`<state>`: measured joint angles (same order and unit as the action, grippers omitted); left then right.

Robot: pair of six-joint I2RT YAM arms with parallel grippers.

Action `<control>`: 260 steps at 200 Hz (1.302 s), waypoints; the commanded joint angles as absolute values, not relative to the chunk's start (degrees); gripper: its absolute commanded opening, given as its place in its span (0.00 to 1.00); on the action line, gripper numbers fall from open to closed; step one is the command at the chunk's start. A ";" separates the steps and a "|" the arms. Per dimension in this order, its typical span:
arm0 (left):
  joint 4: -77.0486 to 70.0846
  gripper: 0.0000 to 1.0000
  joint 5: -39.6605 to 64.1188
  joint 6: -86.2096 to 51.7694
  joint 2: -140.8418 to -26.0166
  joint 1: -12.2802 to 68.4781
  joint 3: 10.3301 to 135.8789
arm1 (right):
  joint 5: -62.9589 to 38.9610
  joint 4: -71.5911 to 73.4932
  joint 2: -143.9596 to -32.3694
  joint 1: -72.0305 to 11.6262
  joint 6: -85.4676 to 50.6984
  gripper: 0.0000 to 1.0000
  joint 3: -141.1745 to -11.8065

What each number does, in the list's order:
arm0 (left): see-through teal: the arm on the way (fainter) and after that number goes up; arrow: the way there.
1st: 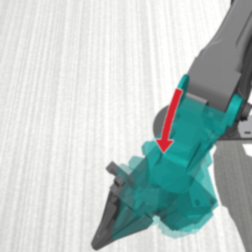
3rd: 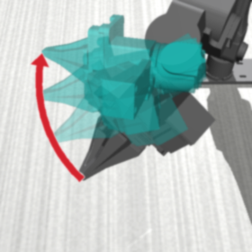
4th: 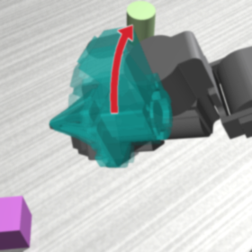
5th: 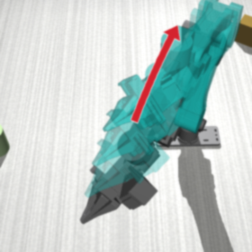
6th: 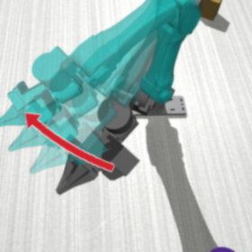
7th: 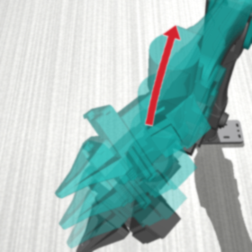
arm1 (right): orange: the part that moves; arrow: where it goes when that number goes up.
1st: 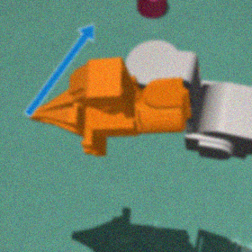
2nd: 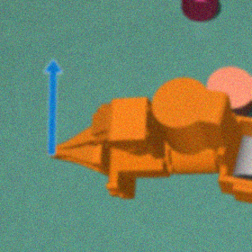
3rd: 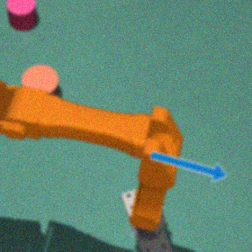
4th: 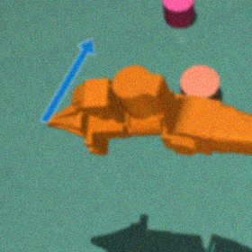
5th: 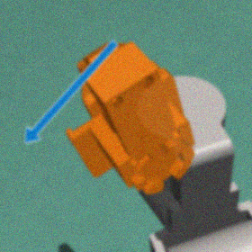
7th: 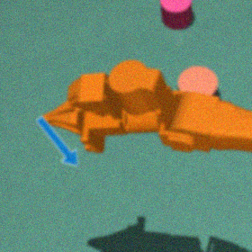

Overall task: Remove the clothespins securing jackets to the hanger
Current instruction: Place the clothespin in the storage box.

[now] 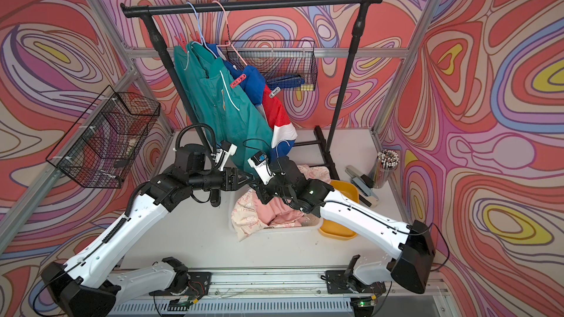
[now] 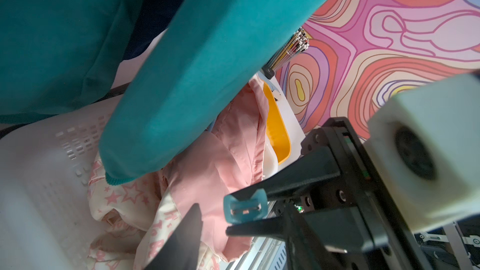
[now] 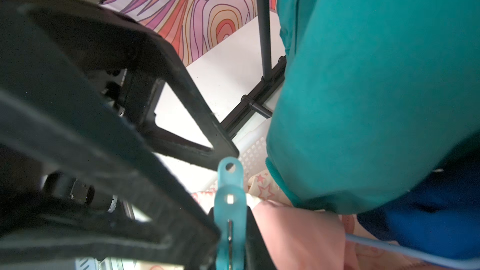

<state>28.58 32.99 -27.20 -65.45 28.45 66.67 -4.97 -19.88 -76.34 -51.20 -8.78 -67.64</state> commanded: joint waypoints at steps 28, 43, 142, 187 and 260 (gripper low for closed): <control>29.81 0.85 27.10 -24.99 -59.02 28.13 67.09 | 6.79 -22.60 -70.01 -49.71 -14.28 0.00 -64.34; 28.72 0.92 25.39 -24.75 -57.12 28.12 65.04 | 9.25 -24.17 -66.26 -47.13 -17.89 0.00 -61.33; 16.64 1.00 15.73 -20.76 -47.23 28.00 47.97 | 8.01 -35.86 -54.19 -26.10 -37.30 0.00 -46.00; 13.00 1.00 14.41 -19.31 -45.31 27.97 43.33 | 3.78 -32.64 -56.99 -20.98 -43.95 0.00 -40.91; 17.55 1.00 11.99 -17.62 -43.37 28.03 41.58 | 3.24 -29.53 -57.80 -16.82 -48.16 0.00 -33.25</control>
